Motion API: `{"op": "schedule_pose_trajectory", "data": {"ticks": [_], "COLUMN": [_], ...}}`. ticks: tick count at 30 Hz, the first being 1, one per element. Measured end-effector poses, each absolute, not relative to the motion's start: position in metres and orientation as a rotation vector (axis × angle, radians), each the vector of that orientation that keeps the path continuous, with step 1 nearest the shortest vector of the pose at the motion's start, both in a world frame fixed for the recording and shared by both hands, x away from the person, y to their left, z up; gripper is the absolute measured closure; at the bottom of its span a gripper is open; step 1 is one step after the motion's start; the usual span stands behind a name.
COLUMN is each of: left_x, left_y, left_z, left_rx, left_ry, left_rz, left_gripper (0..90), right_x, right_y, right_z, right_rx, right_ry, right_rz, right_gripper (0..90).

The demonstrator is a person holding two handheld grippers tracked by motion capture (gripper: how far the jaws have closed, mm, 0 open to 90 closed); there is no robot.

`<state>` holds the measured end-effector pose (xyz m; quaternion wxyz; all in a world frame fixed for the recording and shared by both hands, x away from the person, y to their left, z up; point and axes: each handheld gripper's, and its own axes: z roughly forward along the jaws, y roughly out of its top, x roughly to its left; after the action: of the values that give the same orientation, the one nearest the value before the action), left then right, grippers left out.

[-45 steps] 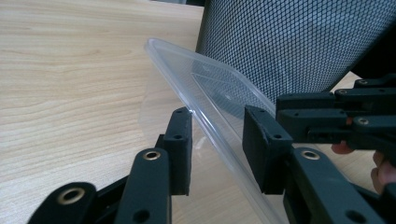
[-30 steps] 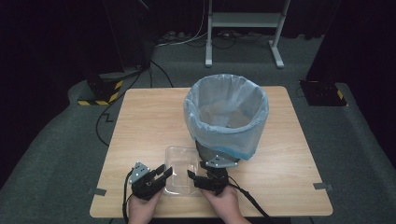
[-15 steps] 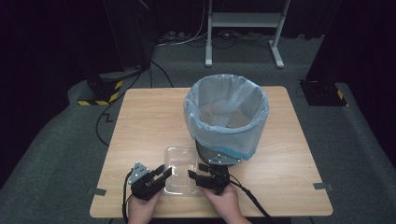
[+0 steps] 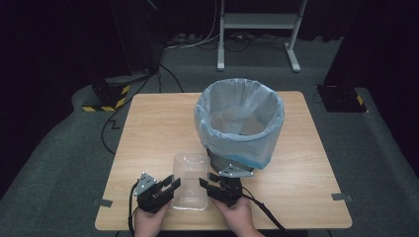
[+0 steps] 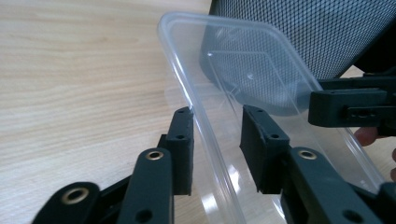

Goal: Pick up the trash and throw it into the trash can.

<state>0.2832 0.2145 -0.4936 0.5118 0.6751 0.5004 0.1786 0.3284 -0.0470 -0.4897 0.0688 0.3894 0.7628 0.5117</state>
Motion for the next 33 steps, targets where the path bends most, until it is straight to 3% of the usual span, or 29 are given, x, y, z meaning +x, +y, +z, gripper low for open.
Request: {"op": "schedule_pose_trajectory", "data": {"ticks": [4, 8, 23, 33], "left_x": [0.276, 0.266, 0.254, 0.246], "left_y": [0.218, 0.218, 0.228, 0.237], "left_z": [-0.487, -0.482, -0.457, -0.387], "left_rx": [1.593, 1.607, 1.541, 1.409], "left_ry": [1.19, 1.156, 1.118, 1.007], "left_rz": [0.49, 0.615, 0.749, 0.898], "left_gripper": [70.8, 81.6, 83.8, 83.8], "right_x": [0.321, 0.311, 0.308, 0.308], "right_y": [-0.046, -0.042, -0.029, -0.015], "right_z": [-0.483, -0.47, -0.446, -0.372], "right_rx": [1.113, 0.983, 0.86, 0.685], "right_ry": [2.259, 2.212, 2.14, 1.99], "right_rz": [1.544, 1.511, 1.542, 1.624], "right_gripper": [65.2, 79.6, 81.3, 81.3]}}
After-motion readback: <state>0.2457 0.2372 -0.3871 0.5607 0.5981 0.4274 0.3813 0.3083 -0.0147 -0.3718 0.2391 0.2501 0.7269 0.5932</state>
